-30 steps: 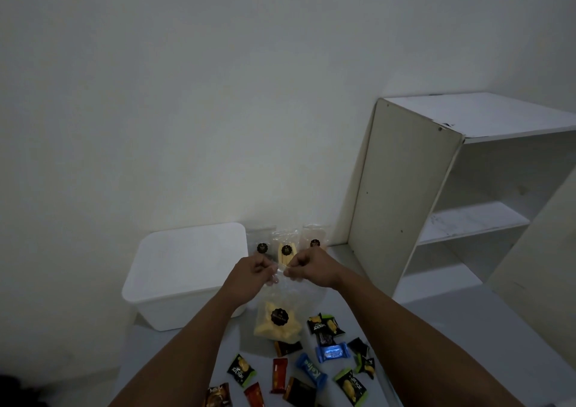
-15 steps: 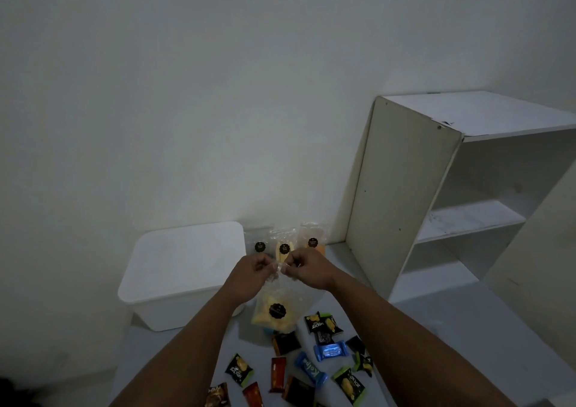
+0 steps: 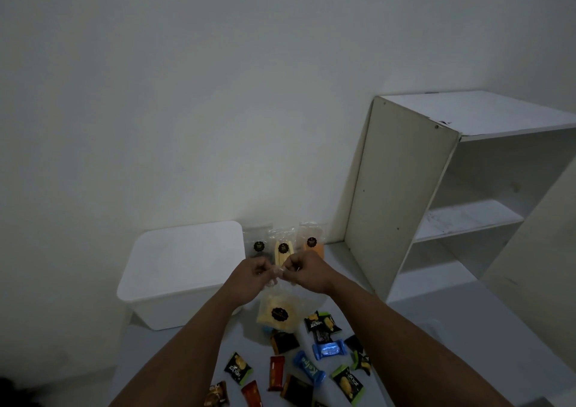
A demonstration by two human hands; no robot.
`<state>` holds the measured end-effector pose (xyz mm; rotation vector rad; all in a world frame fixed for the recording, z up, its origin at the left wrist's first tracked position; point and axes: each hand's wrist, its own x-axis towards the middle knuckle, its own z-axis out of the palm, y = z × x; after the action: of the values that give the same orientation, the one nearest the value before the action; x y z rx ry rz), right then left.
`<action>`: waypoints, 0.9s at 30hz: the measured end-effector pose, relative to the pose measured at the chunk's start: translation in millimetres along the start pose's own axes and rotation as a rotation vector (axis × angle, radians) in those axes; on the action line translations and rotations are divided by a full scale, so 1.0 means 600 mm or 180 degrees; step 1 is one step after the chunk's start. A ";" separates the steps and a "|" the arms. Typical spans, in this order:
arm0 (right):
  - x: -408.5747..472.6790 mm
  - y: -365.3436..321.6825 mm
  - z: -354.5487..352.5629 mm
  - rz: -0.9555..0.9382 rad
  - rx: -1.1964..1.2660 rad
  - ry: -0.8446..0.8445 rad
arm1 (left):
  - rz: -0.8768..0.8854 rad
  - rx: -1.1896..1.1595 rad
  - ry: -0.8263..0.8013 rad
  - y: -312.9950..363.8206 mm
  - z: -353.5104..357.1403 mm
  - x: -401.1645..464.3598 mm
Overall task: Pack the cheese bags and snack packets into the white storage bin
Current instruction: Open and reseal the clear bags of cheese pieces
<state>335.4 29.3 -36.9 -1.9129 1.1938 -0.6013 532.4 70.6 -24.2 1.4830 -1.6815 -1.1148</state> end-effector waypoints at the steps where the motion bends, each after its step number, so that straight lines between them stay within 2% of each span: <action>1: -0.001 0.000 0.002 0.0021 0.0015 -0.0005 | -0.0035 -0.0016 -0.0014 0.000 -0.002 -0.002; 9: 0.002 -0.010 0.011 0.0086 0.0050 -0.0199 | 0.0052 0.0201 0.0055 -0.017 -0.005 -0.008; 15: -0.001 -0.012 0.007 0.0178 0.0032 -0.0312 | 0.0060 0.0207 0.0297 -0.028 -0.018 -0.011; 21: 0.003 -0.019 0.007 0.0090 -0.0202 -0.0264 | -0.0094 -0.0089 0.0057 -0.025 -0.021 -0.009; 27: 0.004 -0.013 0.001 0.0143 -0.0032 -0.0123 | 0.0022 0.0001 0.0248 -0.021 -0.028 -0.007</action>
<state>341.0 29.4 -30.9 -1.8926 1.2140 -0.5333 553.4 71.4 -28.0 1.5005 -1.6324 -1.0397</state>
